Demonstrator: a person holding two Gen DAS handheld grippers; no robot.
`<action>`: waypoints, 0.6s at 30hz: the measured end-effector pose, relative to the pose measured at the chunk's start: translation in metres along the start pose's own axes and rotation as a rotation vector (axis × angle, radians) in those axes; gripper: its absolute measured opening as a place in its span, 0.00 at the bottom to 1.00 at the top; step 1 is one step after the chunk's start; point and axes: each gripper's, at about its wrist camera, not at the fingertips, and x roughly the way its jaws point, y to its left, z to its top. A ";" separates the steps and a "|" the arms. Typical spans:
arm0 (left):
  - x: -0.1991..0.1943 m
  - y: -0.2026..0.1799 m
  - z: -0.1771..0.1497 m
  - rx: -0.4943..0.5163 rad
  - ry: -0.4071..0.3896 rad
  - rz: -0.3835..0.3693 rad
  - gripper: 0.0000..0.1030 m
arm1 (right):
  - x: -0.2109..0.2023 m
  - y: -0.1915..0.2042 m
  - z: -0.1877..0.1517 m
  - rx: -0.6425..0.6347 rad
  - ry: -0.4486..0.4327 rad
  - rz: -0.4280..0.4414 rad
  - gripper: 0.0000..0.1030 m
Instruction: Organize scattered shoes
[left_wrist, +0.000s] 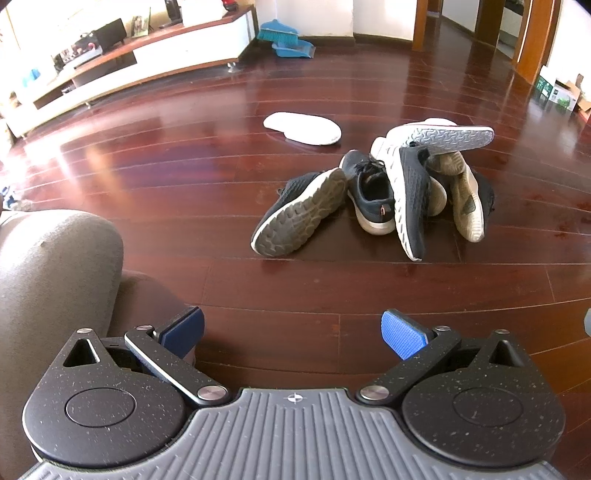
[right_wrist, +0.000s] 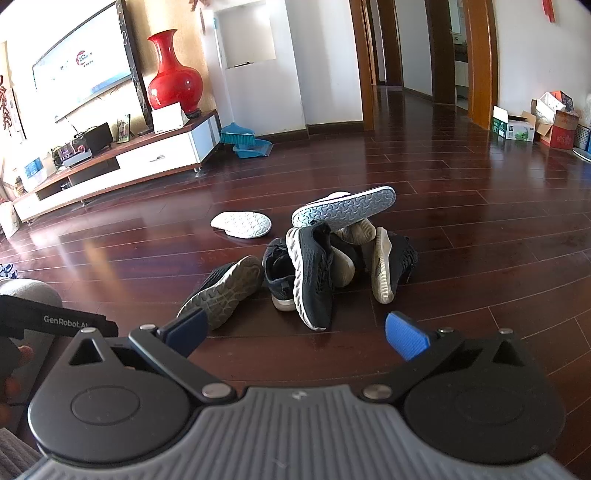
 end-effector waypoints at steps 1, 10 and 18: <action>0.000 0.000 0.000 0.000 -0.001 0.002 1.00 | 0.000 0.000 0.000 0.000 0.000 -0.001 1.00; 0.000 0.006 -0.002 -0.003 -0.002 -0.001 1.00 | -0.001 -0.003 0.001 -0.002 0.000 -0.002 1.00; 0.000 0.008 -0.002 -0.014 -0.004 -0.013 1.00 | 0.000 -0.002 0.000 -0.004 0.001 -0.004 1.00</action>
